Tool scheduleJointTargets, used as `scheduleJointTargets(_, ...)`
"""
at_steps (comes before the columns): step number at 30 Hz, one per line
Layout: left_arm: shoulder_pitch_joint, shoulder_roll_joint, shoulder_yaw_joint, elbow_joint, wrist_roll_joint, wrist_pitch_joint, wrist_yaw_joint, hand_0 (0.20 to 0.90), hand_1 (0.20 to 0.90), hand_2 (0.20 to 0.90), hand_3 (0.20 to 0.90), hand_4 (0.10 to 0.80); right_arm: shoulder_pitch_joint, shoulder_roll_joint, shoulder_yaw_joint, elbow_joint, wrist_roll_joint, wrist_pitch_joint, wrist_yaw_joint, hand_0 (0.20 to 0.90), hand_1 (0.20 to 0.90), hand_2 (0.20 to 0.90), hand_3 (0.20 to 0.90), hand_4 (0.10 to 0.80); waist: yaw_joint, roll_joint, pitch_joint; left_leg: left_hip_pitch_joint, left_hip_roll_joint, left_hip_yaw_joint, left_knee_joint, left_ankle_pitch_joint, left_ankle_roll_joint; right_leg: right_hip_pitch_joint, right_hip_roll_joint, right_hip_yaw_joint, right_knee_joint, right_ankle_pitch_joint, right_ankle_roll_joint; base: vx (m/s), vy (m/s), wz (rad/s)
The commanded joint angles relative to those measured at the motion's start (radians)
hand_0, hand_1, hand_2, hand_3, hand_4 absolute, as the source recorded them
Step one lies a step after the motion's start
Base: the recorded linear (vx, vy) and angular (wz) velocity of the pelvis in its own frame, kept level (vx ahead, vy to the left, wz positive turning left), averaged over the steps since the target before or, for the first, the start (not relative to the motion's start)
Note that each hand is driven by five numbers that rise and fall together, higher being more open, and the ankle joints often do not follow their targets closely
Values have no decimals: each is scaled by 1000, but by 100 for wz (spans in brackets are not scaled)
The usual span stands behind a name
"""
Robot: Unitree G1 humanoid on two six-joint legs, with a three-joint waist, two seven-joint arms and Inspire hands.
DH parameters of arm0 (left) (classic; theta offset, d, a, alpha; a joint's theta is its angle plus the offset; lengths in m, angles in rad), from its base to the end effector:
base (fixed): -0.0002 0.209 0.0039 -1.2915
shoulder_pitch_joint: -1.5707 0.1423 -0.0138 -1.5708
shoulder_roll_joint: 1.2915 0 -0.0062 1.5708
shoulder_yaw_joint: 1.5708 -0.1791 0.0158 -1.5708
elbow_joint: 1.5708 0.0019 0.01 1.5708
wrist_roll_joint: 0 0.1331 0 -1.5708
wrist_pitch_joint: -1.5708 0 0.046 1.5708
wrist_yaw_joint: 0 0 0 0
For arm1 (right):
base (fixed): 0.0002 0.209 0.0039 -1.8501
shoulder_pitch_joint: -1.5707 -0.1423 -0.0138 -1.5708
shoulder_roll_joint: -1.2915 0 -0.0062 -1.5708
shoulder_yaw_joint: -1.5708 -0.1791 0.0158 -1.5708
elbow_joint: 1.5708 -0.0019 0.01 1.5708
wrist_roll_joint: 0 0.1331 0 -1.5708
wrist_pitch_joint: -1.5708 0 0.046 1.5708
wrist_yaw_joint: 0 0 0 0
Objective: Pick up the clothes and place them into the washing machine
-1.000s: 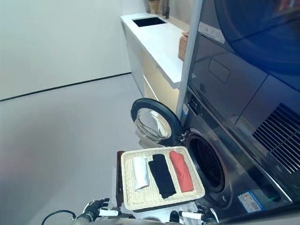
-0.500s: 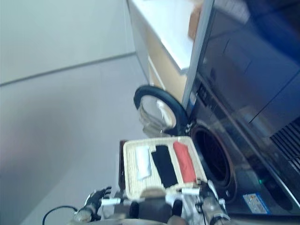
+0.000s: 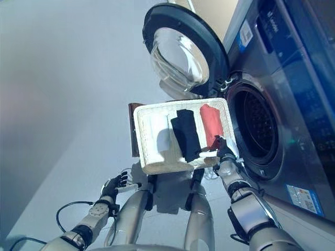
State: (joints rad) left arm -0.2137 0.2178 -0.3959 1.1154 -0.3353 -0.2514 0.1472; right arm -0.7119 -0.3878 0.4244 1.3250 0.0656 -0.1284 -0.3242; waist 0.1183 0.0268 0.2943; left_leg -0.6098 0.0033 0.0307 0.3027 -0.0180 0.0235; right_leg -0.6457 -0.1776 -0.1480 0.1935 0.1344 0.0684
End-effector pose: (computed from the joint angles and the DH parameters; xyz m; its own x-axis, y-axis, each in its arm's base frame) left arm 0.1656 0.1817 -0.0749 0.7764 0.1036 -0.6217 0.0194 0.9820 0.1879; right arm 0.2824 -0.2270 0.0201 0.8914 -0.3505 -0.2875 0.0763 0.7411 -0.6670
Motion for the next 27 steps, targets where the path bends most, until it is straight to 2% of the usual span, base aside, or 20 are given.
scheduleJointTargets(1,38,50,14,-71,-16,-62,31,900,900,900,900,800,-104,-128,36,19,-5,-14,-84,900,900,900,900,800,22,27,-37,-91,-16,-49,69,-37,-54,8,-2,-1,117,-132,17,3,83,-3)
scheduleJointTargets(4,50,51,-14,-86,-19,-66,37,900,900,900,900,800,-168,-165,31,52,0,-18,-112,900,900,900,900,800,29,43,-24,-95,-31,-49,58,-35,-43,1,0,12,113,-129,15,44,106,4)
scheduleJointTargets(11,40,39,-40,-57,-27,-67,50,900,900,900,900,800,-219,-180,48,76,-15,-17,-128,900,900,900,900,800,37,55,-10,-62,-51,-55,2,-24,-37,18,6,27,77,-119,16,39,50,-8)
scheduleJointTargets(27,47,28,-68,-113,-81,-84,65,900,900,900,900,800,-304,-245,56,112,-1,-12,-161,900,900,900,900,800,60,103,25,-143,-74,-83,-1,-2,-36,-57,6,29,86,-112,8,10,11,1)
